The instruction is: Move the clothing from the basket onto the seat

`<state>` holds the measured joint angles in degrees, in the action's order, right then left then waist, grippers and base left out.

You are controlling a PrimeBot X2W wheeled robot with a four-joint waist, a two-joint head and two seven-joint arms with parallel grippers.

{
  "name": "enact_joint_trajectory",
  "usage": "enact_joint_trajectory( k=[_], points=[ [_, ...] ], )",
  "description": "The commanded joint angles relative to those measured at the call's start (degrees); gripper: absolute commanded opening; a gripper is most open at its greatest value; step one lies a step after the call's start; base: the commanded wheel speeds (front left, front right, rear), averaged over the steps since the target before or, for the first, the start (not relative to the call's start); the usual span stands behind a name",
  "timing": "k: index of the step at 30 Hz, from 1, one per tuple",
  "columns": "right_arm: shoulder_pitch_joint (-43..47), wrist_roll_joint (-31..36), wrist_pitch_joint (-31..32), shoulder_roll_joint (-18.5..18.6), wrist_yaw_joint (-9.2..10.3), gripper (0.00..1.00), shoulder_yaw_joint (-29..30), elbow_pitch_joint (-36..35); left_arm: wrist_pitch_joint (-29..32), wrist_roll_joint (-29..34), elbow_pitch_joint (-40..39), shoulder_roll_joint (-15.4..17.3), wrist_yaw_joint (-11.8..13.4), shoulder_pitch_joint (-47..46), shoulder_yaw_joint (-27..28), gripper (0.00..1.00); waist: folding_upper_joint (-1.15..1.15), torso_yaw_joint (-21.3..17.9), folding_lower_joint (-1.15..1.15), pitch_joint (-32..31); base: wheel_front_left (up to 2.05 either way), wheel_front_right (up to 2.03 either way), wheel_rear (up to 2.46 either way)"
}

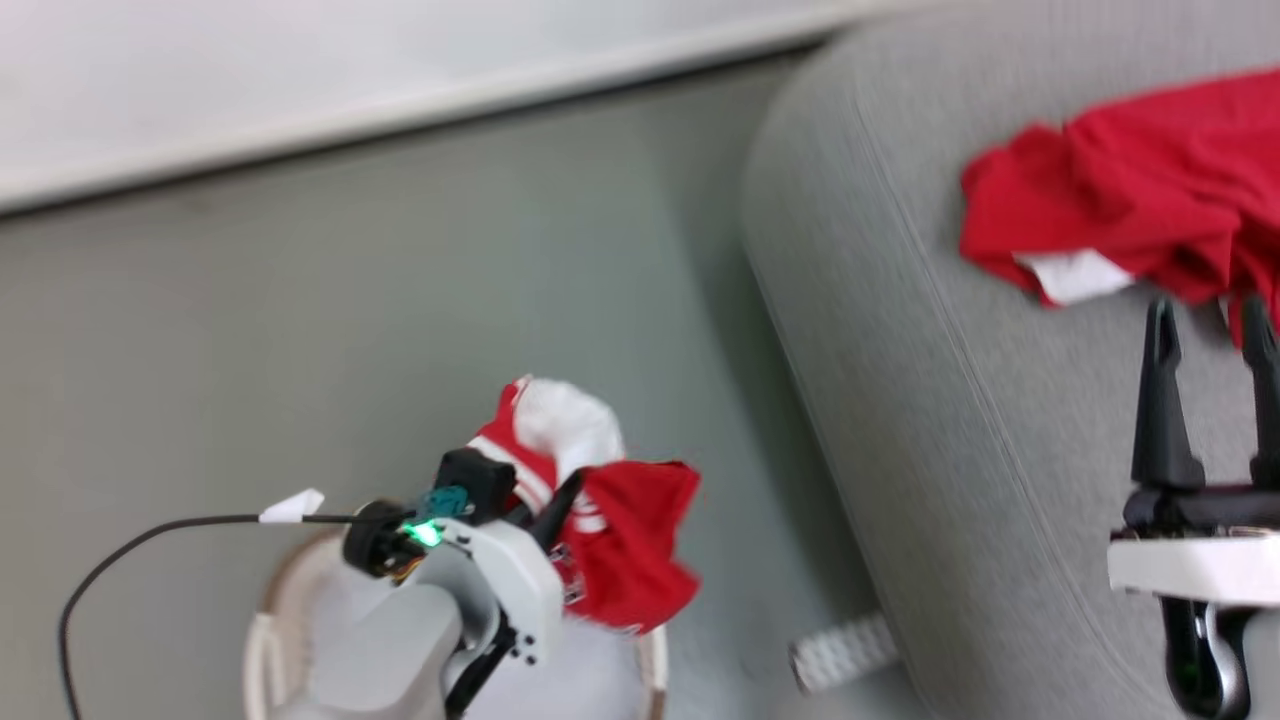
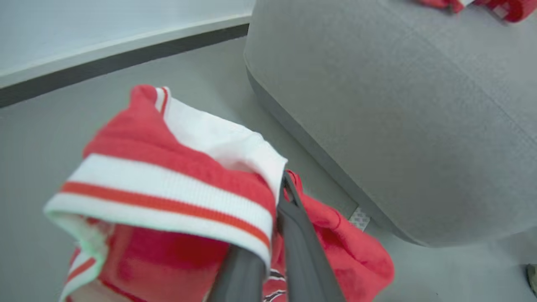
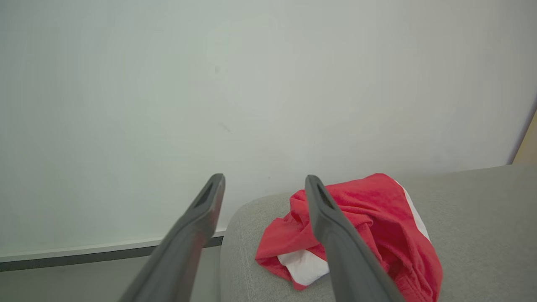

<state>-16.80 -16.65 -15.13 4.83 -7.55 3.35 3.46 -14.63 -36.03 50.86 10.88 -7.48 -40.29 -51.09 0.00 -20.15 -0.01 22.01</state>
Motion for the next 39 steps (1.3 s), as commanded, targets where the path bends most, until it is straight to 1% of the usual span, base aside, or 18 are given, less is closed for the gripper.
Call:
enact_joint_trajectory(
  k=[1,5,8,12,18,23,28,31,36,39],
  points=[
    [1.2,0.0,0.0,0.7,0.11,1.0,0.1,0.3,-0.2,-0.5,-1.1,0.0,0.0,1.0,-0.1,0.0,0.0,7.0,0.01,-9.1,0.0,0.0,0.0],
    [4.6,-0.7,0.0,2.1,0.11,1.0,-0.1,1.5,-0.5,-0.9,-8.7,0.8,0.0,1.5,0.9,0.0,0.0,9.9,0.01,-14.9,0.0,0.0,0.0],
    [7.0,-1.3,0.0,2.2,0.11,1.0,-0.9,2.2,-0.5,-1.0,-14.9,1.9,0.6,1.5,2.5,0.0,0.0,11.7,0.01,-18.4,0.0,0.0,0.0],
    [9.7,-2.0,0.0,2.7,0.11,1.0,-2.8,3.2,0.3,-2.0,-22.6,3.0,2.0,0.3,4.2,0.0,0.0,13.7,0.01,-21.9,0.0,0.0,0.0],
    [11.1,-3.0,0.0,2.9,0.11,1.0,-6.5,3.5,5.1,-2.5,-32.0,4.9,4.1,-3.9,5.8,0.0,0.0,15.7,0.01,-23.7,0.0,0.0,0.0],
    [9.9,-3.5,0.0,2.7,0.11,1.0,-10.2,3.6,7.8,-2.9,-36.3,5.9,5.6,-6.5,7.2,0.0,0.0,16.0,0.01,-24.0,0.0,0.0,0.0],
    [6.0,-4.5,0.0,3.7,0.11,1.0,-17.6,4.0,9.0,-3.0,-38.4,6.2,6.3,-7.2,7.2,0.0,0.0,16.1,0.01,-23.4,0.0,0.0,0.0],
    [2.0,-5.5,0.0,4.4,0.11,1.0,-24.0,6.1,9.0,-2.9,-38.8,5.8,6.2,-6.9,6.7,0.0,0.0,16.4,0.01,-23.0,0.0,0.0,0.0],
    [-7.2,-8.2,1.5,5.8,0.11,1.0,-36.1,13.0,9.1,-2.9,-38.8,4.5,5.3,-5.6,4.9,0.0,0.0,18.2,0.01,-22.7,0.0,0.0,0.0],
    [-12.2,-10.1,2.2,6.6,0.11,1.0,-41.2,18.6,9.4,-2.9,-38.7,3.1,4.7,-5.2,3.1,0.0,0.0,19.8,0.01,-23.0,0.0,0.0,0.0]
  ],
)
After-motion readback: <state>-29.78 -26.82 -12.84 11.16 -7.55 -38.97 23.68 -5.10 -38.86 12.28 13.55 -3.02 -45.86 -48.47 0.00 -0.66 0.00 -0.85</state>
